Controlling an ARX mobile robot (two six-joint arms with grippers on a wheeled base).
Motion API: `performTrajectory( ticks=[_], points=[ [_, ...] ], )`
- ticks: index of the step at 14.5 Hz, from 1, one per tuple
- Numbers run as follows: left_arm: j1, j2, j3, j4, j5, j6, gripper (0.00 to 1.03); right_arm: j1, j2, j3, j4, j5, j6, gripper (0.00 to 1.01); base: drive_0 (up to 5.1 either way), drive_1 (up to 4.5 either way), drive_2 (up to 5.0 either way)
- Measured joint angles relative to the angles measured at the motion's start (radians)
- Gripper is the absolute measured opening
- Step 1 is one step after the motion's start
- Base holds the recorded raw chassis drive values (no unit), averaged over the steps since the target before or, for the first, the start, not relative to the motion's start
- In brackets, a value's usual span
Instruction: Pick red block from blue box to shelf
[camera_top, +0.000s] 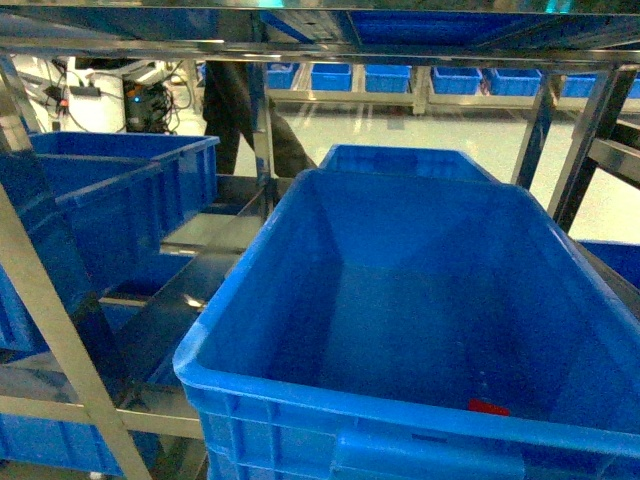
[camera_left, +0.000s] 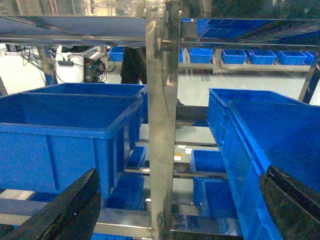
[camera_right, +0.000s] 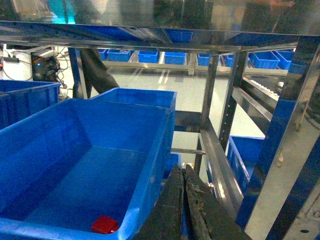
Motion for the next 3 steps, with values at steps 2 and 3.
performTrajectory(
  ticks=[2, 3],
  points=[
    [0.000, 0.000, 0.000, 0.000, 0.000, 0.000, 0.98, 0.000, 0.000, 0.000, 0.000, 0.000, -0.001, 0.19, 0.0, 0.00, 0.0],
    [0.000, 0.000, 0.000, 0.000, 0.000, 0.000, 0.98, 0.000, 0.000, 0.000, 0.000, 0.000, -0.001, 0.47, 0.0, 0.00, 0.0]
  ],
)
